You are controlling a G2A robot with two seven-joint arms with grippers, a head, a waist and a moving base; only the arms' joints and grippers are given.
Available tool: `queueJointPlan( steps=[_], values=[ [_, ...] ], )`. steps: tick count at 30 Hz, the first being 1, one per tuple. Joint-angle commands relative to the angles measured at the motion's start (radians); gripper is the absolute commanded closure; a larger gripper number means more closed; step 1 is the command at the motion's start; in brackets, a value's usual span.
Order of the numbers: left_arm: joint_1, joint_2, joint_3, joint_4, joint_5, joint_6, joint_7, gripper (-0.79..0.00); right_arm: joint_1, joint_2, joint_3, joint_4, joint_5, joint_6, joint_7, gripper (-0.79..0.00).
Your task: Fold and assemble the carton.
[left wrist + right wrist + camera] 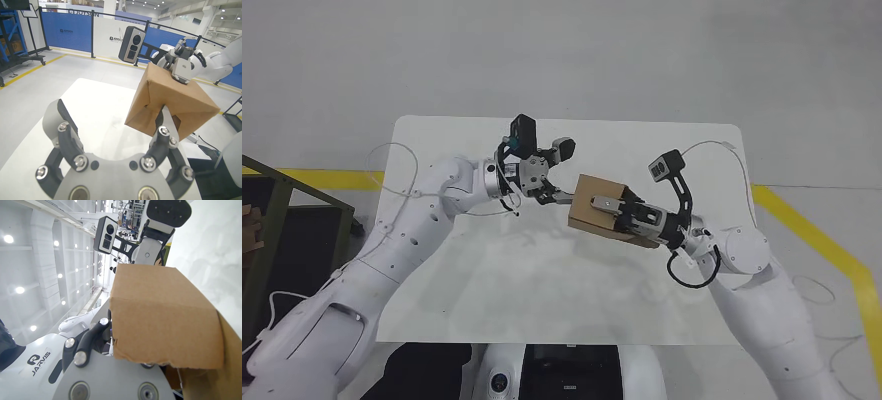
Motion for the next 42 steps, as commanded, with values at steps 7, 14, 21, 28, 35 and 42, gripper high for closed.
queueJointPlan(
  steps=[7,14,21,28,35,42],
  values=[
    [-0.009,0.002,0.018,0.003,-0.004,0.0,0.009,-0.785,0.002,0.0,-0.001,0.004,-0.001,0.001,0.0,0.0],
    [-0.004,0.01,-0.025,0.044,0.015,0.0,0.044,-0.785,0.012,-0.001,-0.001,0.038,0.001,0.011,0.0,0.0],
    [0.044,0.03,-0.092,0.061,0.043,0.0,0.085,-0.785,0.083,-0.008,-0.04,0.177,-0.027,0.01,0.04,0.0],
    [0.09,0.057,-0.098,0.022,0.126,0.0,0.062,-0.785,0.202,-0.038,-0.158,0.388,-0.099,-0.053,0.053,0.0],
    [0.11,0.079,-0.089,0.01,0.169,0.0,0.057,-0.785,0.3,-0.081,-0.26,0.582,-0.096,-0.11,0.039,0.0],
    [0.128,0.088,-0.096,0.023,0.245,0.006,0.058,-0.785,0.352,-0.121,-0.348,0.675,-0.107,-0.116,0.023,0.0]
  ],
)
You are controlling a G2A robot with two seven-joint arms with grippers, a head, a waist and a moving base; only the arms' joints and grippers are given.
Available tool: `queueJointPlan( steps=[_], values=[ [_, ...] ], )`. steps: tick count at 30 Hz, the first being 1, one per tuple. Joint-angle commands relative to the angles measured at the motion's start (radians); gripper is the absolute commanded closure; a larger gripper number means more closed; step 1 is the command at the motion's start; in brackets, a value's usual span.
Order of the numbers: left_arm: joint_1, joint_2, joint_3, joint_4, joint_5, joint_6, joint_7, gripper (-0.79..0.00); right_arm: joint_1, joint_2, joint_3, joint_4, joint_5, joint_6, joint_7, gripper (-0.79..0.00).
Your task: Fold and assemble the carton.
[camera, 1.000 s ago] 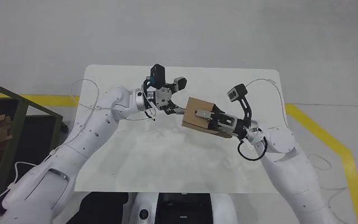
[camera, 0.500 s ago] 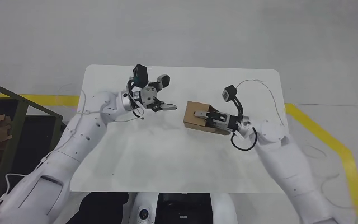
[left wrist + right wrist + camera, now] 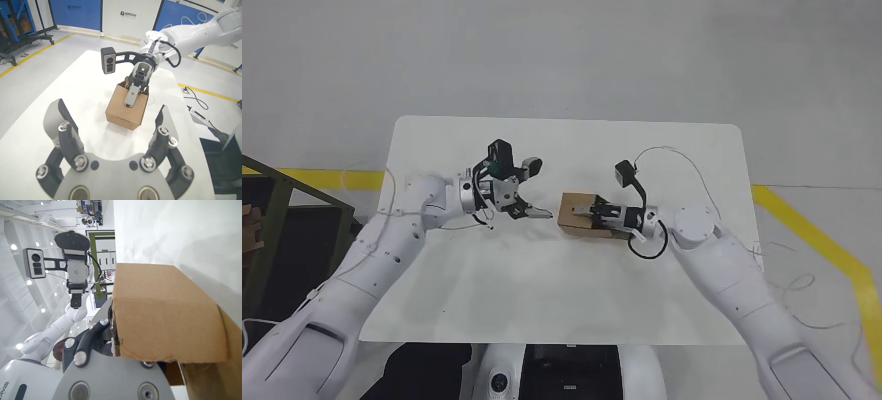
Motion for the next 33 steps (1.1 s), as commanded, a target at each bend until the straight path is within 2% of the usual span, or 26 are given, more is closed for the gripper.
queueJointPlan(
  steps=[1,4,6,10,11,12,13,14,22,28,33],
  values=[
    [0.007,-0.001,0.0,0.008,0.018,0.002,0.001,-0.785,0.007,-0.01,-0.015,0.021,0.006,-0.003,-0.011,0.0],
    [0.014,-0.003,-0.001,0.018,0.032,0.0,0.01,-0.785,0.013,-0.02,-0.028,0.045,0.011,-0.009,-0.025,-0.009],
    [0.018,-0.004,-0.002,0.021,0.042,-0.003,0.014,-0.785,0.016,-0.026,-0.036,0.056,0.008,-0.008,-0.032,-0.163],
    [0.021,-0.006,0.001,0.024,0.071,-0.003,0.011,-0.785,0.02,-0.034,-0.047,0.066,-0.002,0.007,-0.038,-0.363],
    [0.02,-0.007,0.002,0.026,0.08,-0.003,0.009,-0.785,0.019,-0.035,-0.048,0.067,-0.002,0.007,-0.037,-0.443],
    [0.02,-0.008,0.002,0.029,0.084,-0.003,0.012,-0.785,0.017,-0.036,-0.047,0.066,-0.003,0.007,-0.036,-0.61],
    [0.018,-0.009,0.004,0.03,0.091,-0.003,0.014,-0.785,0.015,-0.035,-0.045,0.062,-0.003,0.007,-0.034,-0.727],
    [0.017,-0.01,0.005,0.031,0.099,-0.003,0.016,-0.785,0.011,-0.034,-0.041,0.057,-0.004,0.008,-0.032,-0.785],
    [0.001,-0.015,0.051,0.052,0.19,-0.003,0.061,-0.785,-0.089,0.011,0.063,-0.101,-0.026,0.019,-0.012,-0.785],
    [-0.04,-0.023,0.092,0.095,0.329,0.011,0.179,-0.785,-0.242,0.062,0.191,-0.337,-0.062,0.058,-0.008,-0.785],
    [-0.08,-0.049,0.154,0.147,0.427,0.036,0.26,-0.785,-0.376,0.093,0.31,-0.54,-0.051,0.075,-0.032,-0.785]
  ],
)
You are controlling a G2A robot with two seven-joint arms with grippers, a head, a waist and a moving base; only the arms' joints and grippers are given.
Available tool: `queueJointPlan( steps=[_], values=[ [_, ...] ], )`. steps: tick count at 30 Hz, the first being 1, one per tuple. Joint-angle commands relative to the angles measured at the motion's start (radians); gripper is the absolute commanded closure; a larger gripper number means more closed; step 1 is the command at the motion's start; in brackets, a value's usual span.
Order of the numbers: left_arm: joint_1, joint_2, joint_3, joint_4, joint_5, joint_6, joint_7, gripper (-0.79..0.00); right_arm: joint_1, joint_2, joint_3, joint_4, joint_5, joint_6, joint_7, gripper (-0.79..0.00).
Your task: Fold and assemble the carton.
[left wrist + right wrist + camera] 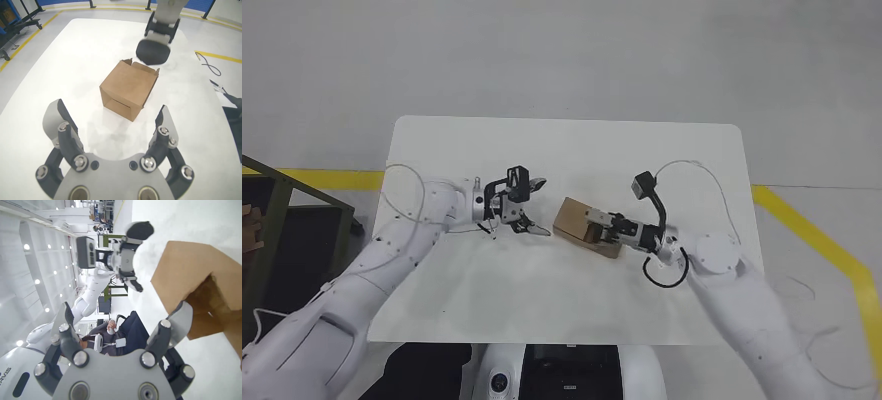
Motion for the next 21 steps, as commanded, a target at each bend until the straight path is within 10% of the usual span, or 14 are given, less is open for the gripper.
queueJointPlan(
  steps=[1,21],
  values=[
    [-0.022,-0.014,0.03,0.03,0.031,-0.005,0.035,-0.785,-0.052,0.012,0.05,-0.081,-0.002,0.008,-0.001,-0.785],
    [-0.194,-0.141,0.251,0.27,0.166,-0.041,0.224,-0.785,-0.193,0.044,0.184,-0.268,0.039,0.019,0.001,-0.785]
  ],
)
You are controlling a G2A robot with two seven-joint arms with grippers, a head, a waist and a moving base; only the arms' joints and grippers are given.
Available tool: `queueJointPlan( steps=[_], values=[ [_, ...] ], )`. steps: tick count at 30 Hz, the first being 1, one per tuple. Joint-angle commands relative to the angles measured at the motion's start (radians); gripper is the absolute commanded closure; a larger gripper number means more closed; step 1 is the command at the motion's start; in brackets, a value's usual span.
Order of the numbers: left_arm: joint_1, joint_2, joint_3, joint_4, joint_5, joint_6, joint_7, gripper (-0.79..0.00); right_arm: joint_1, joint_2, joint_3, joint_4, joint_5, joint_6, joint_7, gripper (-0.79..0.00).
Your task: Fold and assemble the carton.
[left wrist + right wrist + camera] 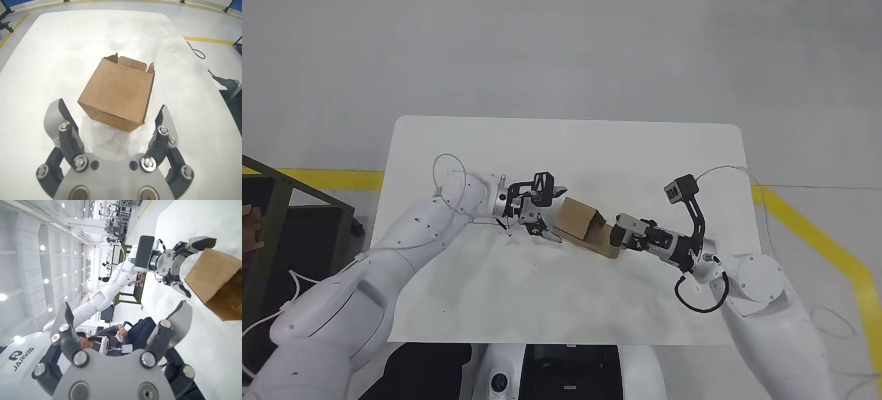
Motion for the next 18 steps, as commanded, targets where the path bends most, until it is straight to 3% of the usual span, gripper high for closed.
queueJointPlan(
  steps=[1,8,18],
  values=[
    [-0.008,-0.008,0.021,0.019,0.004,0.0,0.02,-0.785,-0.004,0.001,0.003,-0.002,0.004,-0.003,-0.001,-0.785],
    [-0.02,-0.008,0.073,0.06,0.028,0.0,0.109,-0.785,0.001,0.002,-0.004,0.001,0.017,-0.006,0.01,-0.785],
    [-0.019,0.039,0.121,0.048,-0.011,0.0,0.183,-0.785,0.038,0.0,-0.043,0.026,0.024,-0.005,0.025,-0.785]
  ],
)
